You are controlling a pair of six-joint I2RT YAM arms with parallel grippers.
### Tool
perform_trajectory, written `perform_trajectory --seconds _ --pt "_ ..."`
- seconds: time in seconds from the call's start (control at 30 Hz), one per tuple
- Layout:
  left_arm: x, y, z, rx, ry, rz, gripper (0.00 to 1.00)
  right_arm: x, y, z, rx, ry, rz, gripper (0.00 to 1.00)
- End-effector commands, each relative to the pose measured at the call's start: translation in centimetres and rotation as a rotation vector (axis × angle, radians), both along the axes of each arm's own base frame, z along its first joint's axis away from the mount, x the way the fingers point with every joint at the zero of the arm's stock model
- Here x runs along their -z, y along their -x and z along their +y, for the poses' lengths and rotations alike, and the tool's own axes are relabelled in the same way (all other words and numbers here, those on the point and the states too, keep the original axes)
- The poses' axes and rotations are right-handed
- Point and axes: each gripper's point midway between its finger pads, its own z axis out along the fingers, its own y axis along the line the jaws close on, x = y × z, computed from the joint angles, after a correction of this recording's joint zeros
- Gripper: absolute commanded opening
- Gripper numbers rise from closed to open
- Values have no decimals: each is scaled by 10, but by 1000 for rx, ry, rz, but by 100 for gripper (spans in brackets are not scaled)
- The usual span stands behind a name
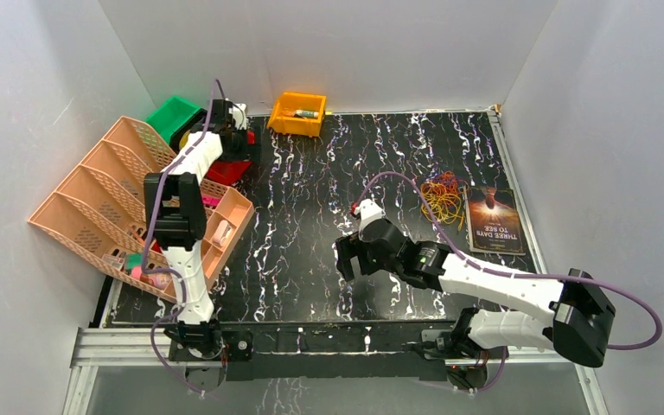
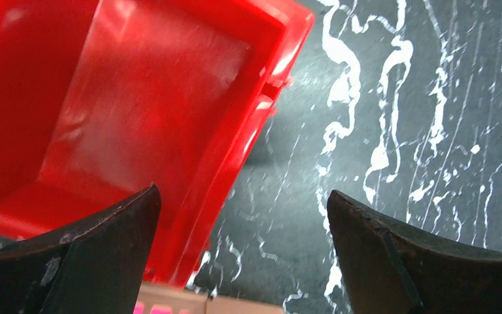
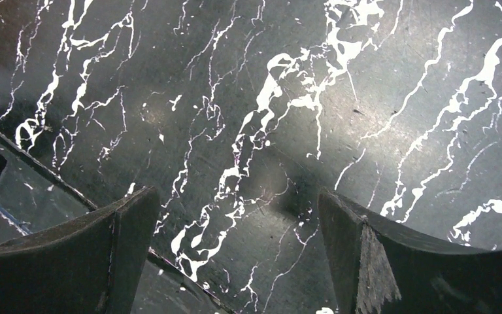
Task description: Untangle the cables
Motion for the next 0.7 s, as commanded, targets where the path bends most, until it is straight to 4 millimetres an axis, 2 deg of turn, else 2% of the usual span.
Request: perform_trajectory --seconds 0.0,0.23,0.33,0.5,0.67 --pt "-14 -14 -58 150 72 -62 98 -11 -3 -8 33 -9 -31 98" --pt "-7 -1 -111 241 76 -47 98 -9 -3 -13 67 -20 -26 98" --pt "-3 10 -131 273 87 -35 98 -11 -4 -21 117 -18 -21 98" --pt "-1 33 -177 325 129 -21 98 -27 -14 -46 274 -71 -75 98" --pt "5 70 -237 377 176 14 98 -44 -19 -69 396 -127 -114 98"
